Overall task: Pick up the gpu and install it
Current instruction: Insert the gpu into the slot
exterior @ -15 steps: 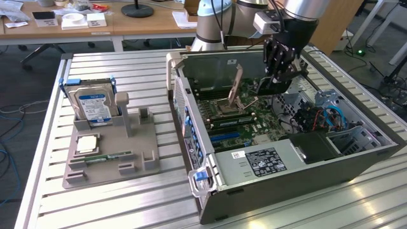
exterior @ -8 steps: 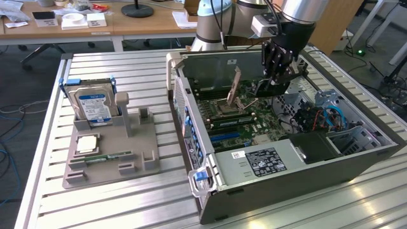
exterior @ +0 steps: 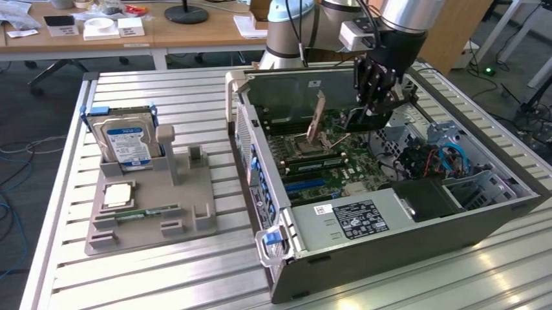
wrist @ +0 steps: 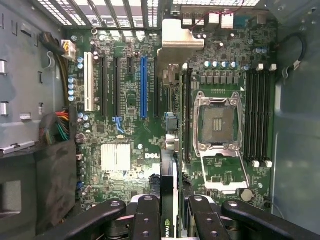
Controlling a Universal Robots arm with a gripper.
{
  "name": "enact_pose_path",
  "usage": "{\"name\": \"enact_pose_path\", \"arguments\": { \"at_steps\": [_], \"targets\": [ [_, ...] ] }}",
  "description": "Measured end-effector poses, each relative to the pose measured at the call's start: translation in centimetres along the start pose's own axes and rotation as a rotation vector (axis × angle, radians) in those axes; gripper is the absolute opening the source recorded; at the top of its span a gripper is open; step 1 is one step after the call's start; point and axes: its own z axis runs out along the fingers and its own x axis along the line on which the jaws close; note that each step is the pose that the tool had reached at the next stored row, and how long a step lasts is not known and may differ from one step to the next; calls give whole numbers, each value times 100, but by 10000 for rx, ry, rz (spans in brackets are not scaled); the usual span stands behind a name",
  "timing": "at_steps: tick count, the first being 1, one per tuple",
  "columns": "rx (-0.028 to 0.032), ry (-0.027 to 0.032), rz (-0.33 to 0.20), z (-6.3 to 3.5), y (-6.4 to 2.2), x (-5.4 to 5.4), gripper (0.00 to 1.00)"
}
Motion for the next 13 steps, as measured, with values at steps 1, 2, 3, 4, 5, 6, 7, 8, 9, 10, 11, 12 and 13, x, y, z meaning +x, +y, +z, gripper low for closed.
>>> {"name": "enact_pose_path", "arguments": {
  "at_steps": [1, 2, 3, 4, 5, 6, 7, 8, 9, 10, 11, 12, 13],
  "targets": [
    [14, -1, -4, 2, 9, 15, 26],
    [30, -1, -11, 5, 18, 31, 26],
    [44, -2, -17, 8, 27, 47, 26],
    [53, -1, -22, 11, 37, 61, 26],
    [59, -2, -25, 15, 47, 73, 26],
    [62, -3, -28, 18, 57, 84, 26],
    [65, -4, -30, 25, 67, 89, 26],
    [67, -3, -29, 35, 80, 90, 26],
    [66, -2, -29, 50, 92, 91, 26],
    [66, -1, -29, 66, 103, 92, 26],
    [67, -2, -29, 83, 113, 92, 26],
    [66, -2, -29, 100, 121, 93, 26],
    [66, -3, -29, 116, 128, 93, 26]
  ]
}}
